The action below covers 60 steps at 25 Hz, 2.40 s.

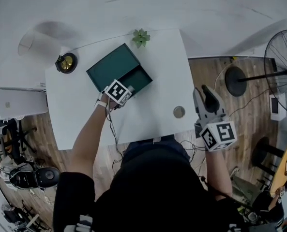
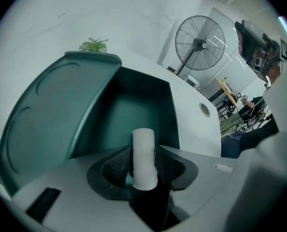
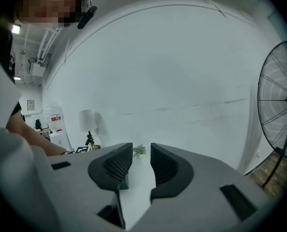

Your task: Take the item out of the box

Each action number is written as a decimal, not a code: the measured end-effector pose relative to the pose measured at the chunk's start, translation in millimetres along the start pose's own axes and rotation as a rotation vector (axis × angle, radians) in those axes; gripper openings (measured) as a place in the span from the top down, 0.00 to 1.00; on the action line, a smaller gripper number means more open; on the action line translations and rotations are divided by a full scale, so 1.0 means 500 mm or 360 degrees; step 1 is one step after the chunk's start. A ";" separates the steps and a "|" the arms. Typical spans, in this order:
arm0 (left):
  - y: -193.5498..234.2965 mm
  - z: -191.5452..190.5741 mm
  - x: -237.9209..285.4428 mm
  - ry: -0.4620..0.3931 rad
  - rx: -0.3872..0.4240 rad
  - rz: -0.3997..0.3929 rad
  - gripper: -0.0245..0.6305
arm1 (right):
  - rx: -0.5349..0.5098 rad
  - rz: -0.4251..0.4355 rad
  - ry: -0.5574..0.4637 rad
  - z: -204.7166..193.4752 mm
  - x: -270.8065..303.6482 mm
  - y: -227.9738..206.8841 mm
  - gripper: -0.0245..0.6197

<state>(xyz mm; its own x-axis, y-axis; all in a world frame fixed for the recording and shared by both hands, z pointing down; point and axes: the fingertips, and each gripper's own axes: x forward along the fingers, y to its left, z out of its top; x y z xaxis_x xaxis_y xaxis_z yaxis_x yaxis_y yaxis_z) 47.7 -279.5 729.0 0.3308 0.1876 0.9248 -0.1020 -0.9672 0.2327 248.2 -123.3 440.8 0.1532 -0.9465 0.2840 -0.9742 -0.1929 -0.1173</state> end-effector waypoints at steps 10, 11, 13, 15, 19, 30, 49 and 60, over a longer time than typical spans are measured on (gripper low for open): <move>0.026 0.035 -0.065 -0.0173 -0.0080 0.0314 0.77 | 0.0018 0.0117 0.0003 -0.007 0.000 -0.029 0.81; 0.028 0.041 -0.083 -0.0219 -0.0107 0.0357 0.77 | 0.0016 0.0144 0.0006 -0.006 0.003 -0.028 0.81; 0.026 0.051 -0.121 -0.0307 -0.0167 0.0439 0.77 | 0.0007 0.0203 0.0008 -0.002 0.009 -0.026 0.81; 0.020 0.052 -0.158 -0.0384 -0.0243 0.0509 0.77 | -0.0007 0.0275 0.0000 0.004 0.017 -0.021 0.81; -0.024 0.019 -0.211 -0.0536 -0.0494 0.0557 0.77 | -0.0036 0.0431 -0.0013 0.007 0.026 0.003 0.82; -0.081 -0.130 -0.413 -0.1024 -0.1102 0.0916 0.77 | -0.0073 0.0860 -0.0017 0.015 0.049 0.117 0.84; 0.105 -0.431 -0.351 -0.0898 -0.1388 0.0772 0.77 | -0.0150 0.0625 -0.0007 0.042 0.095 0.275 0.85; 0.203 -0.477 -0.258 -0.0627 -0.1210 0.0609 0.77 | -0.0108 0.0431 -0.0006 0.027 0.122 0.341 0.85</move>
<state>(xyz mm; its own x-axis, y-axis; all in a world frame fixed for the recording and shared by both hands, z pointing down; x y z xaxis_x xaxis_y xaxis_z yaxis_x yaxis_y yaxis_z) -229.0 -360.8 705.1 0.4277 -0.3260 0.8431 -0.8093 -0.5536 0.1964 93.8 -217.3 425.2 -0.1137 -0.9621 0.2477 -0.9886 0.0848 -0.1243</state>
